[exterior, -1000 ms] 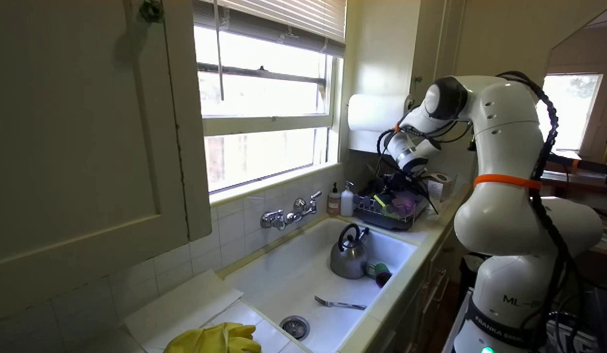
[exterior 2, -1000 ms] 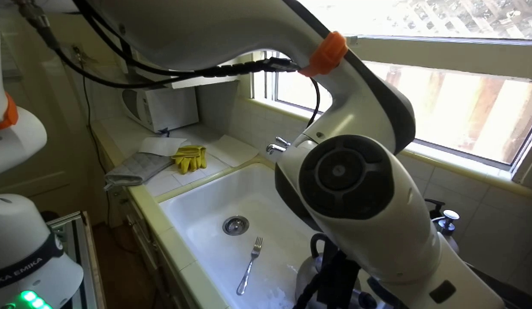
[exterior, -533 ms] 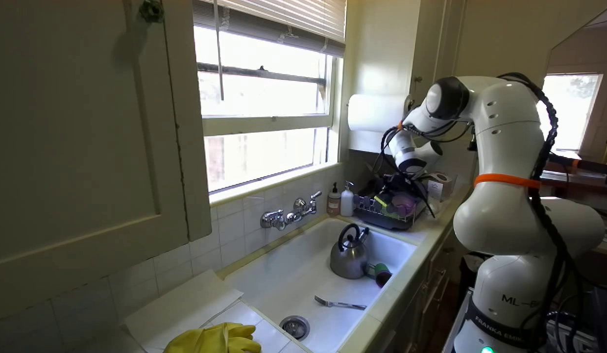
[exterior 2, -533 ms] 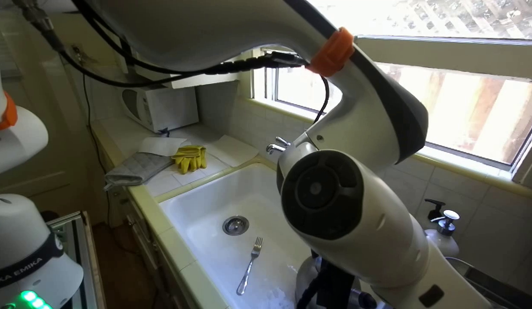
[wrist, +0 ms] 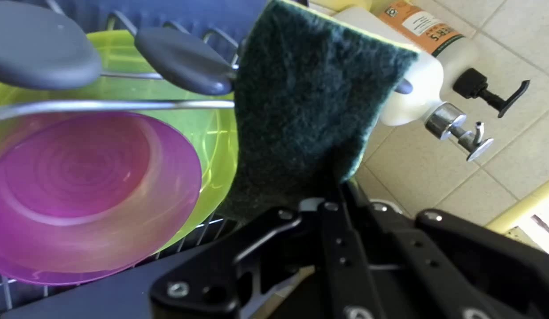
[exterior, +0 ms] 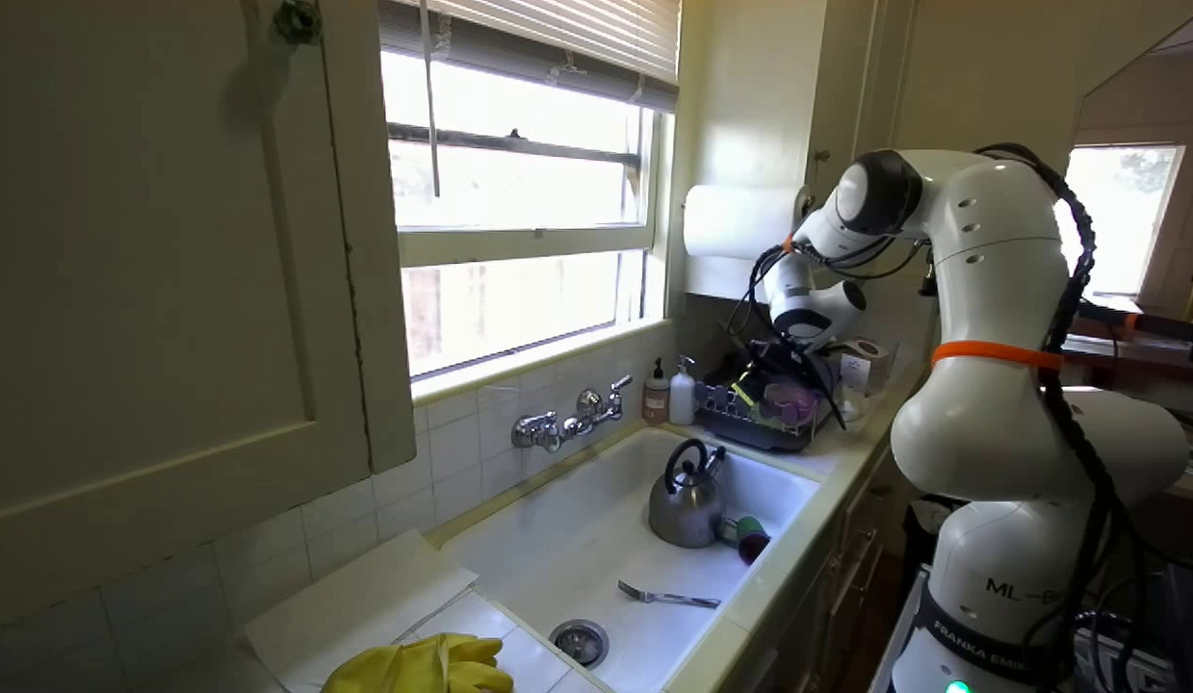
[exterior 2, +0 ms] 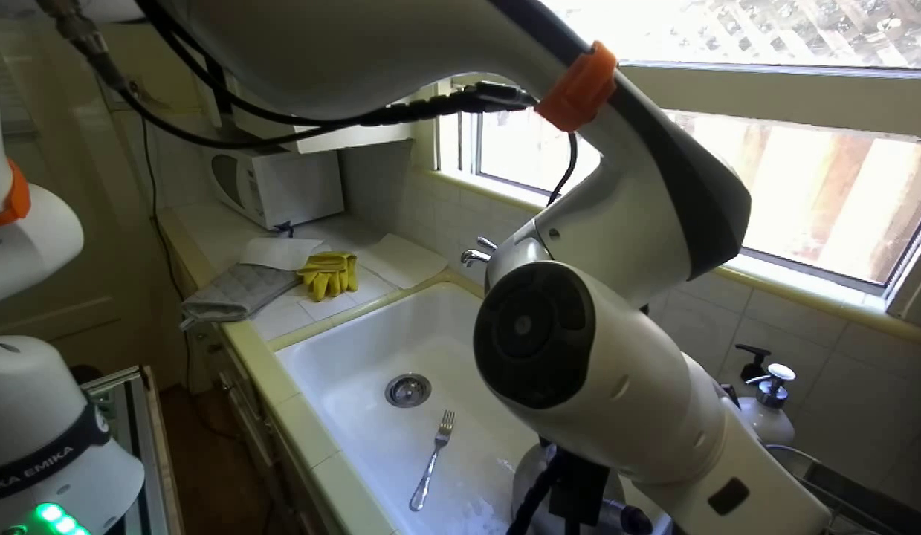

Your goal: Put the sponge on the dishrack.

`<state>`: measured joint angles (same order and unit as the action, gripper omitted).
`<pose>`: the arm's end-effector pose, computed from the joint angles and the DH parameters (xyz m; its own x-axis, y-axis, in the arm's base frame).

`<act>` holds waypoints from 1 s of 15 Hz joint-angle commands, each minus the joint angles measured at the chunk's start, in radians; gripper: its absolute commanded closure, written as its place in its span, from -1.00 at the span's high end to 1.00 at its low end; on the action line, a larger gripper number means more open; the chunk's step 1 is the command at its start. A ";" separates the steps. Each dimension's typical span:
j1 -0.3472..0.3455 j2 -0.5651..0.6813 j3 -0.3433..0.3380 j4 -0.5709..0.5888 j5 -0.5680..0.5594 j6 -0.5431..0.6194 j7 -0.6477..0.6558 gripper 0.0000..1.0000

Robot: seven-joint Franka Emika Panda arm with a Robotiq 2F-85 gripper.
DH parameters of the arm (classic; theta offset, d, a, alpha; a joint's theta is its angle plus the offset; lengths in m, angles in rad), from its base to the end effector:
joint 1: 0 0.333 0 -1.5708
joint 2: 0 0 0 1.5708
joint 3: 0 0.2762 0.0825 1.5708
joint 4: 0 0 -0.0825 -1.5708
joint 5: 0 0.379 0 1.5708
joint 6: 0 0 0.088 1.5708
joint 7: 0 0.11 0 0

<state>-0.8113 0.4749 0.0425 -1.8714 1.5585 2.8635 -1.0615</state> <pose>0.4077 -0.4718 0.2432 0.1812 -0.8315 0.5251 -0.7001 -0.4840 -0.5249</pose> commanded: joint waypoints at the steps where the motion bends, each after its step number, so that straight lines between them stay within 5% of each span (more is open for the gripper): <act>1: -0.009 0.008 0.011 0.011 0.096 0.013 -0.091 -0.97; 15: -0.001 0.030 0.014 -0.013 0.185 0.000 -0.237 -0.97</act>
<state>-0.8101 0.5021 0.0564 -1.8719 1.7205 2.8635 -1.2650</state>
